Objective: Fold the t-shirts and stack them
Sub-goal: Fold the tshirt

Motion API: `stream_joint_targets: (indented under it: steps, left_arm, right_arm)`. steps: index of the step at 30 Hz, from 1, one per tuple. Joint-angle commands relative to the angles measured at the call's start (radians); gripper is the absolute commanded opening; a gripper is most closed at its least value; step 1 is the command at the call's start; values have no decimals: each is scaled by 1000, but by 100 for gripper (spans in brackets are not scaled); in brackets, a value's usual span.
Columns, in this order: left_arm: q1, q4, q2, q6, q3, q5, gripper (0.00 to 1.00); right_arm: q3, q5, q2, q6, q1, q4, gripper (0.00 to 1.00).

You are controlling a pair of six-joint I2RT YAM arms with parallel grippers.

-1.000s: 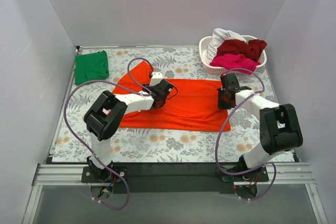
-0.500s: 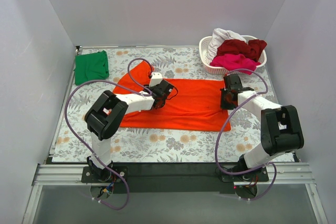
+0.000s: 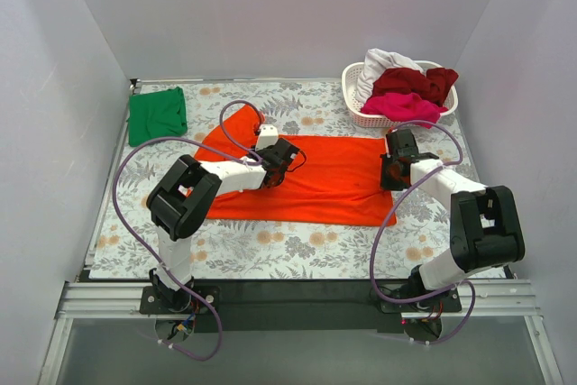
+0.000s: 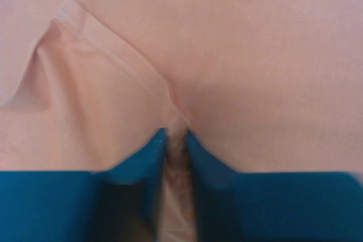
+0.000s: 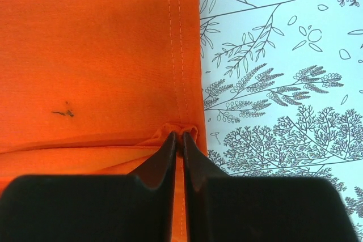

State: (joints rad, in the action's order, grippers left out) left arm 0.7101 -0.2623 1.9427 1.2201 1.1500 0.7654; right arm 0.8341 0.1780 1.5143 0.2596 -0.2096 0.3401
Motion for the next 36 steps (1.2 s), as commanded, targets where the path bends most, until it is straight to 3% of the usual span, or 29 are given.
stream_joint_targets:
  steps: [1,3,12,36]
  left_arm:
    - [-4,-26,-11,12,13,55,15]
    - [-4,-25,-27,25,8,61,8]
    - [-4,-26,-57,35,5,87,0]
    - [-26,12,-103,19,53,126,0]
  right_arm:
    - [-10,21,-36,4,7,-7,1]
    - [-10,21,-37,4,9,-6,1]
    - [-6,15,-28,3,9,-7,1]
    - [36,17,9,1,7,-3,1]
